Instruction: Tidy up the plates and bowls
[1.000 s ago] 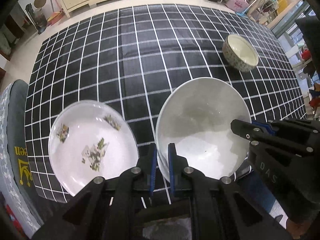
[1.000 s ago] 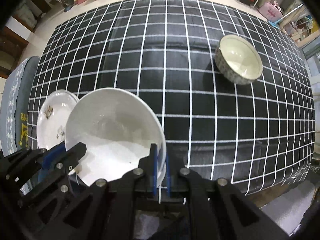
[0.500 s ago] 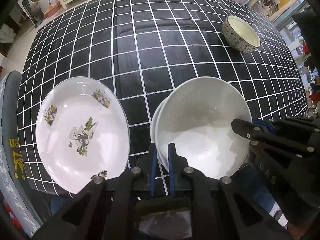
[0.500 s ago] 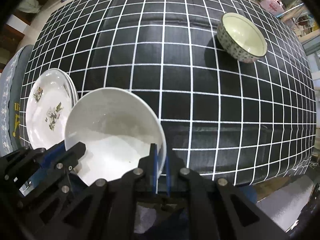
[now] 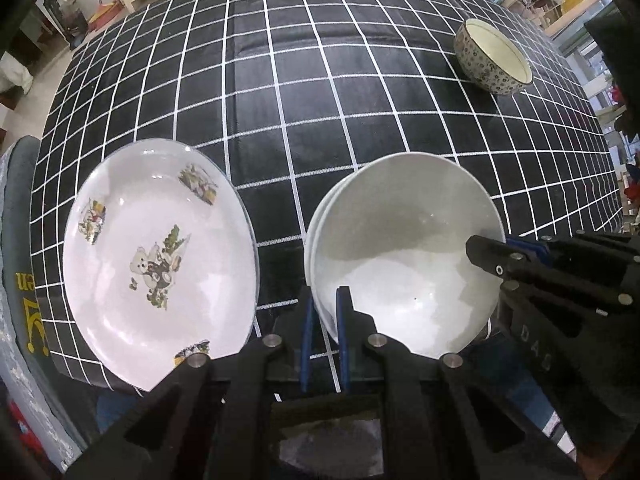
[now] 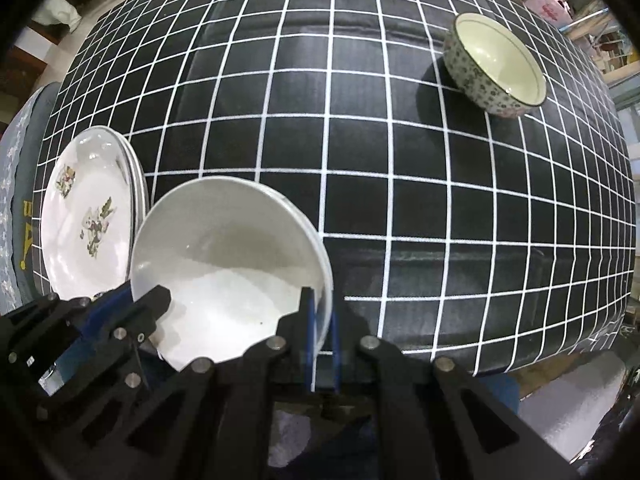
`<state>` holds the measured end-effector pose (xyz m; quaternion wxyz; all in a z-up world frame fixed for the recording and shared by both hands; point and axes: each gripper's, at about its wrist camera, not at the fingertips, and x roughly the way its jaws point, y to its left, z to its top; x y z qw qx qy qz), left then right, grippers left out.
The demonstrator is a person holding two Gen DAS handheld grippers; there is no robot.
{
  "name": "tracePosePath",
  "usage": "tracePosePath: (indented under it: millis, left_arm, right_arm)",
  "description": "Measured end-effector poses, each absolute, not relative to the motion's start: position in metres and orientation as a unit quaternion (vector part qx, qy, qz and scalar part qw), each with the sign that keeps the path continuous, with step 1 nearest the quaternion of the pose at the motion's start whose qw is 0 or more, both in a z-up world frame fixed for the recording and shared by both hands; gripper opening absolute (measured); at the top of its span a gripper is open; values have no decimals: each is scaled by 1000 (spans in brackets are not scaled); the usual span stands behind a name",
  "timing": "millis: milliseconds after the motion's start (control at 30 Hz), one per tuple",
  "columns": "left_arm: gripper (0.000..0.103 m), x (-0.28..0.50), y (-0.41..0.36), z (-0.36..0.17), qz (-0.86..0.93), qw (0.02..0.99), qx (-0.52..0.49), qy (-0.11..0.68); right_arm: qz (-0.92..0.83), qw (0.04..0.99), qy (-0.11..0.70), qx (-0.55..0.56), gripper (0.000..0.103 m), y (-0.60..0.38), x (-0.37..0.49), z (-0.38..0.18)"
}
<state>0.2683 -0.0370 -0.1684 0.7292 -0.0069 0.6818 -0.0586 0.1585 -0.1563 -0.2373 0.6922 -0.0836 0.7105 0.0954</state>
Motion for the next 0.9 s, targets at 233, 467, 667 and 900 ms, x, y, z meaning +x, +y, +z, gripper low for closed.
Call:
tracePosePath:
  millis: [233, 467, 667, 900]
  left_arm:
    - [9, 270, -35, -166, -62, 726, -18, 685]
    - [9, 274, -35, -151, -67, 733, -18, 677]
    - [11, 279, -37, -131, -79, 742, -22, 665]
    - [17, 293, -61, -106, -111, 752, -21, 649]
  right_arm:
    - [94, 689, 714, -83, 11, -148, 159, -231]
    - [102, 684, 717, -88, 24, -146, 160, -221]
    - [109, 700, 702, -76, 41, -152, 164, -200]
    - [106, 720, 684, -53, 41, -181, 187, -168]
